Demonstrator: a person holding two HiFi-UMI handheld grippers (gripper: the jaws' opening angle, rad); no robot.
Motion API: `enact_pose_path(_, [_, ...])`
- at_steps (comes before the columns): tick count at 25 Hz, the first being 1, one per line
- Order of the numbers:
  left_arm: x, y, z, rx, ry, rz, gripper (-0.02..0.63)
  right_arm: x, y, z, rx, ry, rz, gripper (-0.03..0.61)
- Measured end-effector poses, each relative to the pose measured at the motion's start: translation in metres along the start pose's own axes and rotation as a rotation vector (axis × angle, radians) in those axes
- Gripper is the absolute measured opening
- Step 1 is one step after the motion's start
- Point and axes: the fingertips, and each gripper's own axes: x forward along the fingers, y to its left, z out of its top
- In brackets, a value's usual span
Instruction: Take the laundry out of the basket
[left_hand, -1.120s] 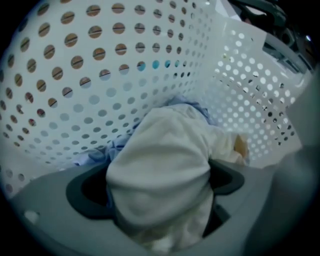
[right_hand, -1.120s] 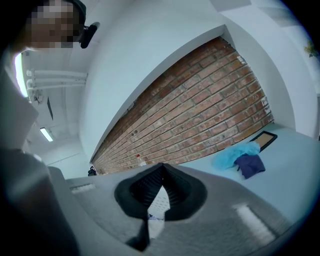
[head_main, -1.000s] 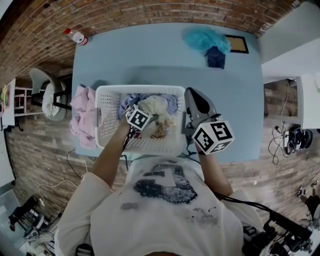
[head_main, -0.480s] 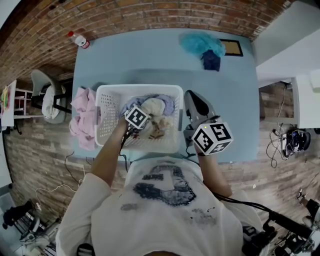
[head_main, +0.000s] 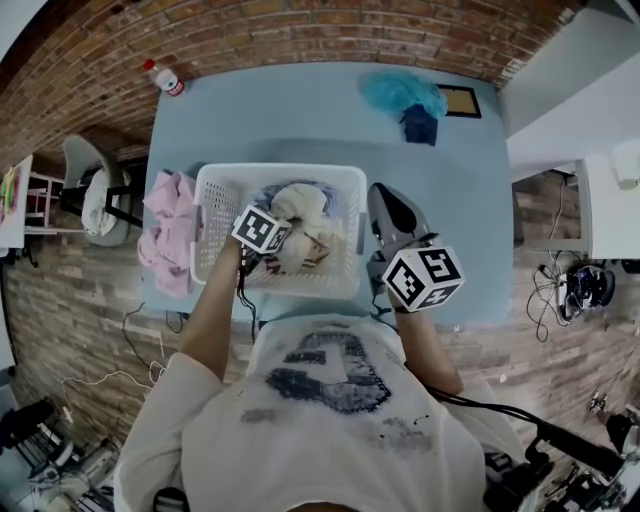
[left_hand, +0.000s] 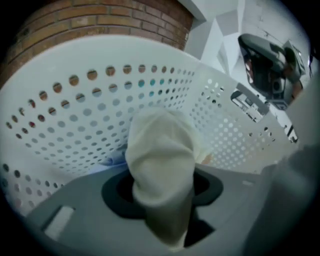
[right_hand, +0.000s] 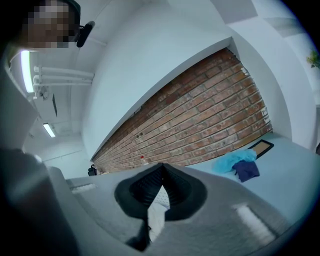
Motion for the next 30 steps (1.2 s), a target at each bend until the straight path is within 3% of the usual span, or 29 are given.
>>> enact_pose_path(8, [-0.070, -0.003, 0.036, -0.035, -0.308, 0.048, 0.206, -0.003, 0.034, 0.000, -0.048, -0.013, -0.024, -0.002])
enact_pose_path(16, [-0.195, 0.003, 0.070, -0.059, -0.631, 0.133, 0.207, -0.004, 0.094, -0.001, -0.135, -0.025, -0.035, -0.002])
enact_pose_path(25, [-0.296, 0.015, 0.060, -0.063, -0.804, 0.265, 0.207, -0.003, 0.166, 0.015, -0.210, -0.086, -0.026, -0.003])
enact_pose_path(30, [-0.328, 0.012, 0.041, -0.072, -0.855, 0.278, 0.207, -0.008, 0.200, 0.018, -0.241, -0.111, -0.026, -0.003])
